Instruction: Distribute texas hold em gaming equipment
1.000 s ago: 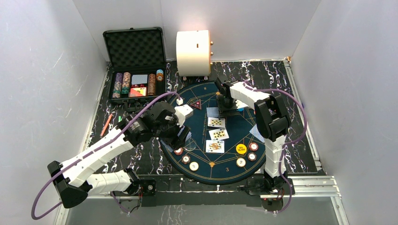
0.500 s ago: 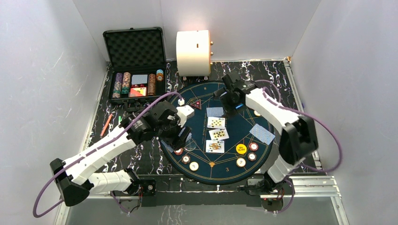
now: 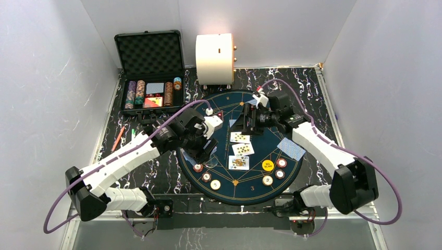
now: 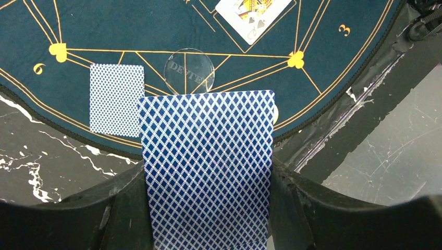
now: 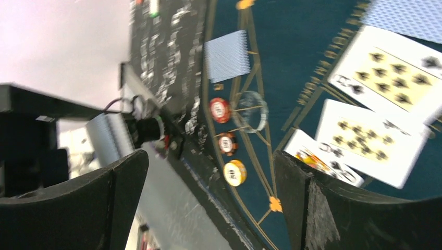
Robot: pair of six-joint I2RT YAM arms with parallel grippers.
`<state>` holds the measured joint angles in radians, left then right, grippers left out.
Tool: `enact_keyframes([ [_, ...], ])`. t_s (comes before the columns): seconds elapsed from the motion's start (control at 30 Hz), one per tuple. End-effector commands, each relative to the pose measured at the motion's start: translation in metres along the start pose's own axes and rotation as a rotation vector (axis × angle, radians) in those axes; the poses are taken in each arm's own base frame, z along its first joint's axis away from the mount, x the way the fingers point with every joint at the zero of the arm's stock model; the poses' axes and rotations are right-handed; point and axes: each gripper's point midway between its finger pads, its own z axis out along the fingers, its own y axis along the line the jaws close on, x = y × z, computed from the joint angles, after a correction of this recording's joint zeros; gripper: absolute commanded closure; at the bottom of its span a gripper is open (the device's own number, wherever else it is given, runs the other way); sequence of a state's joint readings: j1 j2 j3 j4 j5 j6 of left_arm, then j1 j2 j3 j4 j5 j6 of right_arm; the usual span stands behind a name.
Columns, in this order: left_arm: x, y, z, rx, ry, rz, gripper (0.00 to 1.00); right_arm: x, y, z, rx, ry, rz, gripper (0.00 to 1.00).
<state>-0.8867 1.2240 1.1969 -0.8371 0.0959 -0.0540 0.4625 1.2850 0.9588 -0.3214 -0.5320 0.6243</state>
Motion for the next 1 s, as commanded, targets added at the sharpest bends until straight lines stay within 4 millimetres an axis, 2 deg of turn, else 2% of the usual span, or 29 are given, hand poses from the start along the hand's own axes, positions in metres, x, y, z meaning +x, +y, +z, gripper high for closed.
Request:
enact_keyframes([
  [0.0,-0.017,-0.006,-0.011,0.027,-0.05,0.039,1.0,0.005,0.056,-0.003,-0.376,0.097,-0.12,0.05],
  [0.13,-0.017,-0.007,-0.01,0.03,-0.042,0.036,1.0,0.003,0.08,-0.006,-0.525,0.139,-0.049,0.17],
  [0.43,-0.016,-0.006,-0.01,0.032,-0.042,0.049,1.0,0.029,0.096,0.015,-0.6,0.286,-0.067,0.09],
  [0.77,-0.017,-0.009,-0.008,0.049,-0.046,0.057,1.0,0.053,0.115,0.04,-0.603,0.384,-0.091,0.09],
  [0.97,-0.018,-0.011,-0.009,0.058,-0.053,0.058,1.0,0.066,0.108,0.053,-0.555,0.42,-0.099,0.12],
])
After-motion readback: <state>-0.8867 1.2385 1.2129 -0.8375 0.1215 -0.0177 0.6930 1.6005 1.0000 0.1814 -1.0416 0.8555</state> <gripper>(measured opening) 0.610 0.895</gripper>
